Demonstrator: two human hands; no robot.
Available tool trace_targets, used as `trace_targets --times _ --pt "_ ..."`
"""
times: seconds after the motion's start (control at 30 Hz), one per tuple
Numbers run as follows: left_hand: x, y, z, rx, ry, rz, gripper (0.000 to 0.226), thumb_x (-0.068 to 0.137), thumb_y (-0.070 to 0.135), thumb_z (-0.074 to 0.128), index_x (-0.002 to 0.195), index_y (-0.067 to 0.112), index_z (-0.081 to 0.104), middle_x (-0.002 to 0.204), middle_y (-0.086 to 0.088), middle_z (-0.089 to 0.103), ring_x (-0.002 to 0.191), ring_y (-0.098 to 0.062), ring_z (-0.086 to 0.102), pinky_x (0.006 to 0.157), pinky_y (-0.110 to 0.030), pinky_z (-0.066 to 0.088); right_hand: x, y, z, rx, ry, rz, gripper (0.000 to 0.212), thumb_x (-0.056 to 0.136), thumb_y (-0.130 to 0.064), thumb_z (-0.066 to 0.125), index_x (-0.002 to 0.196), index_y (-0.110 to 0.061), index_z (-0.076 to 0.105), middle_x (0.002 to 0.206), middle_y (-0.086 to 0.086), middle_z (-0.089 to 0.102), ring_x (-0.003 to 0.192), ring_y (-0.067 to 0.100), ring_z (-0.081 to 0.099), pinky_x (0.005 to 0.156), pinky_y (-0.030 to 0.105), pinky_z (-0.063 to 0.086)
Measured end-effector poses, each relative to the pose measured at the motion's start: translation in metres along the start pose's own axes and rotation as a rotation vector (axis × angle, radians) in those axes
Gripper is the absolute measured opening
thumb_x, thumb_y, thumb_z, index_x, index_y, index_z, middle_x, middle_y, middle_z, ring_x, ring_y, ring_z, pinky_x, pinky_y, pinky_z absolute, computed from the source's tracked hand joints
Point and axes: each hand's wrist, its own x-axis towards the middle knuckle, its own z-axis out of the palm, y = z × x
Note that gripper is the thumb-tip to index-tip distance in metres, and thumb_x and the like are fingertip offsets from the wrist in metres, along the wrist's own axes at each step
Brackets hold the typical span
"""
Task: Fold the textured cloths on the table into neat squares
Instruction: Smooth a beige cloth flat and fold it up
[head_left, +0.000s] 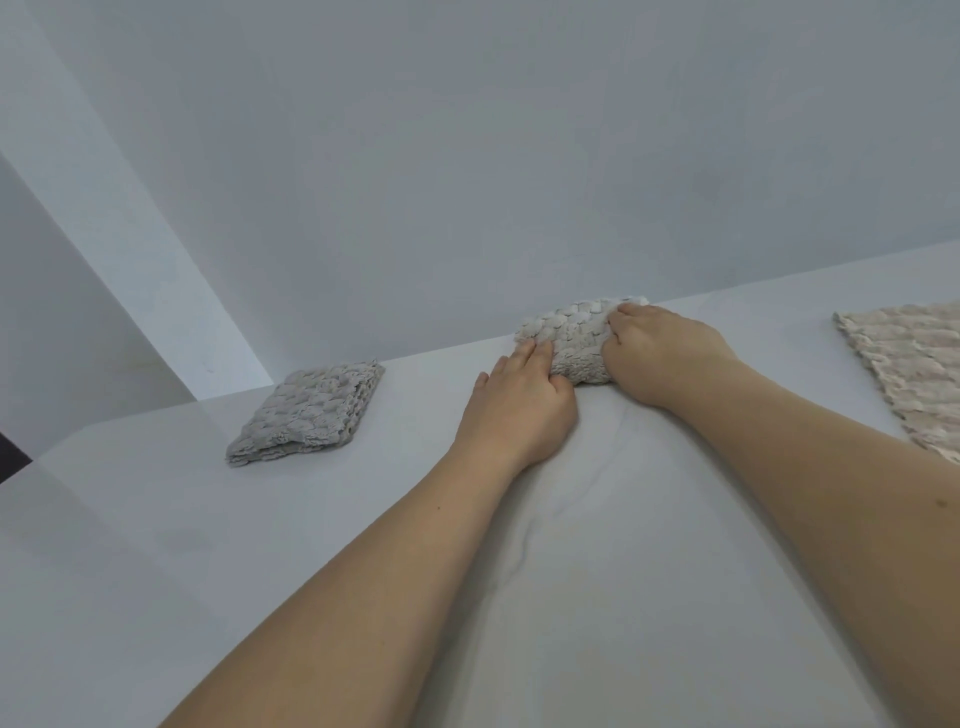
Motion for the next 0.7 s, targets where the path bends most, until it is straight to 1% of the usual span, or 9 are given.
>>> trace_targets --times 0.17,0.23,0.3,0.33,0.4,0.47,0.53,0.63,0.7 --pt "-0.001 0.002 -0.002 0.007 -0.010 -0.019 0.059 0.098 0.028 0.024 0.157 0.020 0.018 0.165 0.002 0.011 0.150 -0.018 0.011 0.121 -0.046 0.010 -0.009 -0.004 -0.009 -0.015 0.020 0.053 0.049 0.098 -0.034 0.024 0.139 -0.011 0.039 0.149 0.010 0.036 0.137 0.027 0.035 0.110 0.046 0.026" --pt "-0.006 0.003 -0.006 0.021 0.026 -0.041 0.060 0.097 0.029 0.028 0.155 0.020 0.019 0.164 0.001 0.014 0.149 -0.022 0.013 0.121 -0.049 0.009 -0.025 -0.002 -0.022 0.010 0.044 0.099 0.043 0.098 -0.035 0.026 0.129 -0.011 0.045 0.137 0.011 0.045 0.127 0.031 0.042 0.103 0.046 0.032" --pt "-0.018 0.007 -0.010 0.043 0.105 -0.039 0.061 0.093 0.028 0.035 0.152 0.018 0.023 0.161 -0.002 0.018 0.148 -0.025 0.014 0.120 -0.049 0.007 -0.044 0.007 -0.037 -0.040 0.020 0.109 0.033 0.096 -0.029 0.032 0.116 -0.011 0.050 0.124 0.010 0.050 0.118 0.032 0.046 0.096 0.043 0.035" --pt "-0.029 0.013 -0.013 0.047 0.141 -0.005 0.061 0.091 0.028 0.038 0.150 0.017 0.027 0.159 -0.004 0.021 0.147 -0.026 0.015 0.121 -0.046 0.007 -0.052 0.013 -0.047 -0.086 -0.012 0.109 0.028 0.094 -0.025 0.035 0.112 -0.011 0.051 0.122 0.010 0.051 0.116 0.032 0.046 0.095 0.042 0.035" --pt "-0.059 0.031 -0.017 0.005 0.153 0.145 0.057 0.091 0.026 0.043 0.146 0.013 0.035 0.155 -0.005 0.028 0.143 -0.025 0.019 0.119 -0.034 0.010 -0.069 0.029 -0.070 -0.166 -0.054 0.136 0.022 0.091 -0.021 0.038 0.103 -0.012 0.053 0.120 0.009 0.052 0.114 0.031 0.046 0.093 0.039 0.035" --pt "-0.097 0.052 -0.016 -0.100 0.062 0.287 0.049 0.094 0.023 0.048 0.142 0.015 0.042 0.149 0.000 0.036 0.137 -0.020 0.027 0.111 -0.023 0.019 -0.086 0.047 -0.091 -0.205 -0.058 0.183 0.025 0.090 -0.019 0.039 0.108 -0.013 0.055 0.121 0.009 0.051 0.114 0.031 0.045 0.093 0.039 0.035" --pt "-0.129 0.071 -0.015 -0.176 -0.042 0.365 0.040 0.097 0.024 0.050 0.136 0.020 0.049 0.143 0.007 0.042 0.131 -0.014 0.033 0.103 -0.019 0.026 -0.103 0.062 -0.106 -0.225 -0.078 0.238 0.026 0.088 -0.018 0.041 0.110 -0.013 0.054 0.121 0.010 0.050 0.114 0.031 0.044 0.093 0.039 0.035" --pt "-0.148 0.092 -0.016 -0.224 -0.129 0.389 0.042 0.097 0.034 0.054 0.137 0.023 0.049 0.144 0.011 0.043 0.133 -0.009 0.034 0.108 -0.020 0.026 -0.126 0.077 -0.117 -0.237 -0.120 0.307 0.021 0.088 -0.018 0.039 0.104 -0.012 0.050 0.118 0.012 0.049 0.114 0.032 0.044 0.092 0.041 0.034" --pt "-0.152 0.104 -0.017 -0.235 -0.160 0.397 0.048 0.095 0.040 0.056 0.140 0.027 0.046 0.147 0.013 0.041 0.136 -0.007 0.033 0.111 -0.023 0.027 -0.137 0.086 -0.122 -0.255 -0.155 0.302 0.032 0.091 -0.023 0.034 0.118 -0.013 0.048 0.130 0.011 0.046 0.126 0.033 0.039 0.102 0.045 0.030"
